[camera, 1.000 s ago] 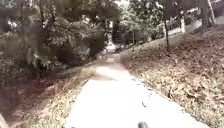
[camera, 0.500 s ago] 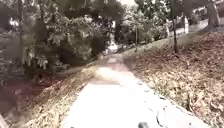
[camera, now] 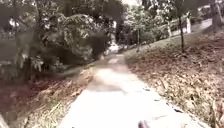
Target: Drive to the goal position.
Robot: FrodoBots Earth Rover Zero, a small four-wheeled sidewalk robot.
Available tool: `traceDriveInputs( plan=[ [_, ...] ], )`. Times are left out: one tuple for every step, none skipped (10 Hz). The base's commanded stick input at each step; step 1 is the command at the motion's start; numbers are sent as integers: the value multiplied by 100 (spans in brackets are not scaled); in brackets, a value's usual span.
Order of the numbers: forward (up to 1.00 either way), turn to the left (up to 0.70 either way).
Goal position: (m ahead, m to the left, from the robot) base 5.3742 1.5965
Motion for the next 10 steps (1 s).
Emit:
traceDriveInputs(
  plan=[
    [85,9],
    [85,3],
    [85,0],
    [85,0],
    [85,0],
    [85,0],
    [85,0],
    [85,0],
    [85,0],
    [85,0]
  ],
)
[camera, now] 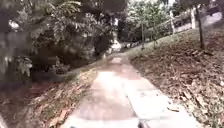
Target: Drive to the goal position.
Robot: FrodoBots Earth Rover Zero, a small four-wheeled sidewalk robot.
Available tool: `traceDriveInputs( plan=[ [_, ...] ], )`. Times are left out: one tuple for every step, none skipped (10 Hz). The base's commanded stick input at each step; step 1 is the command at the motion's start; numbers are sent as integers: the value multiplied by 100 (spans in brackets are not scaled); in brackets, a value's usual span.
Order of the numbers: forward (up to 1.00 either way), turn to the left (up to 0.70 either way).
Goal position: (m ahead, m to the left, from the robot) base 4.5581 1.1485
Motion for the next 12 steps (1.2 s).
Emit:
traceDriveInputs(
  plan=[
    [85,0],
    [85,0],
    [85,0],
    [85,-2],
    [85,-22],
    [85,-32],
    [85,-32],
    [85,-32],
    [85,-32],
    [85,-32],
    [85,-12],
    [85,0]
  ],
)
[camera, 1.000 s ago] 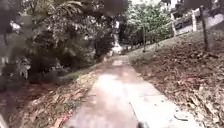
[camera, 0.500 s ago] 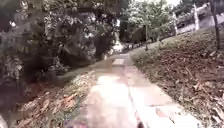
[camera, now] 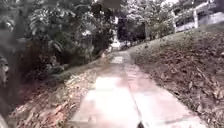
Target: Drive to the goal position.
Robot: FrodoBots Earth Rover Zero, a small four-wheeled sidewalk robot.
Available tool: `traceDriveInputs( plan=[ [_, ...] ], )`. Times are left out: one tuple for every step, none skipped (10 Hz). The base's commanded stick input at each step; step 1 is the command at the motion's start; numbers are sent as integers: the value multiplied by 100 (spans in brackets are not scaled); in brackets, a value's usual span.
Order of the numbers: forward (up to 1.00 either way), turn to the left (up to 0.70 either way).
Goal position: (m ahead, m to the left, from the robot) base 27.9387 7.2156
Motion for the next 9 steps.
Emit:
traceDriveInputs(
  plan=[
    [85,0],
    [85,0],
    [85,0],
    [85,0],
    [85,0],
    [85,0],
    [85,0],
    [85,0],
    [85,-2]
  ],
)
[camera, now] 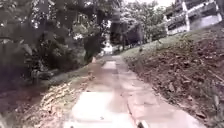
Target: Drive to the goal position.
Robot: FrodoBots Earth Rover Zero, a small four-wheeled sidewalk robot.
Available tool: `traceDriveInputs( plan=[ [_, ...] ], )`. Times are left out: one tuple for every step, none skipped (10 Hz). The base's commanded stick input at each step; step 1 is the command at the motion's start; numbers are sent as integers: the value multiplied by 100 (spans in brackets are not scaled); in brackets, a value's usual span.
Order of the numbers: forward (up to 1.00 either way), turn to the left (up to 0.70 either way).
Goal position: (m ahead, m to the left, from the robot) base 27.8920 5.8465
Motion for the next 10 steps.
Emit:
traceDriveInputs(
  plan=[
    [85,-6],
    [85,-33],
    [85,-32],
    [85,-25],
    [85,-14],
    [85,0],
    [85,0],
    [85,0],
    [85,0],
    [85,0]
  ],
)
